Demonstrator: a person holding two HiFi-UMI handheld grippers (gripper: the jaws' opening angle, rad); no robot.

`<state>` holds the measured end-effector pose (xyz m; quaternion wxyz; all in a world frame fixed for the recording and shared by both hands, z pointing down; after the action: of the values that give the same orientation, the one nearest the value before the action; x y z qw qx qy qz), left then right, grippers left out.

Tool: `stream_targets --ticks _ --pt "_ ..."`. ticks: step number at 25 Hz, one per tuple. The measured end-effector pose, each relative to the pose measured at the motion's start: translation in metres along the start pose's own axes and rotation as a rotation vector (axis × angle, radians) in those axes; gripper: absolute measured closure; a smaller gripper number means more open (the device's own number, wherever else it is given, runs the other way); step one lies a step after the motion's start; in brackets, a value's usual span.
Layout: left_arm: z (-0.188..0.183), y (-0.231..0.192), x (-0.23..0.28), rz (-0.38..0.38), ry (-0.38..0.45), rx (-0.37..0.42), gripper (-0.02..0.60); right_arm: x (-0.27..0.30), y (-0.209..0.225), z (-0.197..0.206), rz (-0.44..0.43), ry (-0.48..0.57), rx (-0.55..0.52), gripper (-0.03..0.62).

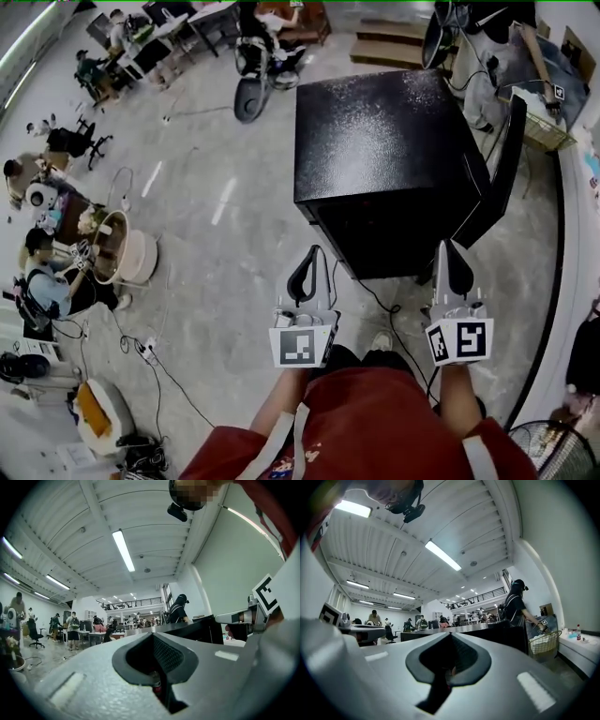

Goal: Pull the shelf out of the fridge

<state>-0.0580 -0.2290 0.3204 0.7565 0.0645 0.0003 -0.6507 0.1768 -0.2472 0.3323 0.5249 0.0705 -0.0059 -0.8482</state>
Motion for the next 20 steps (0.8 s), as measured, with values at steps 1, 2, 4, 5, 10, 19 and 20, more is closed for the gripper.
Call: stream_targets --ticks 1,2,4,5,10,19,20 --pt "-0.002 0.0 0.002 -0.011 0.002 -0.007 0.58 0.004 0.001 0.003 -0.007 -0.006 0.005 0.597" --pt "-0.002 0.001 0.004 -0.021 0.004 -0.013 0.58 0.006 0.002 0.007 -0.014 -0.011 0.009 0.597" --pt "0.005 -0.001 0.006 -0.037 0.006 -0.018 0.58 0.013 0.002 0.018 -0.025 -0.025 0.017 0.597" --pt "0.011 -0.003 0.007 -0.044 0.004 -0.021 0.58 0.016 0.002 0.023 -0.03 -0.031 0.021 0.597" --pt "0.024 -0.007 0.019 -0.06 0.031 -0.034 0.58 0.035 0.009 0.042 -0.025 -0.042 0.055 0.597" --pt "0.058 -0.027 0.029 -0.071 0.041 -0.036 0.58 0.063 0.0 0.073 -0.006 -0.063 0.055 0.597" --pt "0.058 -0.028 0.029 -0.069 0.041 -0.033 0.58 0.063 0.0 0.074 -0.003 -0.067 0.052 0.597"
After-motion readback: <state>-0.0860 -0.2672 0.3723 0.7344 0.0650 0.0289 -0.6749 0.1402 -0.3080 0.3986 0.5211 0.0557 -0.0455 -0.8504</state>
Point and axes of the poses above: the fingertips, and each gripper's own axes: x forward along the fingers, y to its right, z out of its underside, the point moved 3 cm from there along -x, backward along the fingers, and after that the axes turned 4 degrees about -z, right-handed, at the moved point
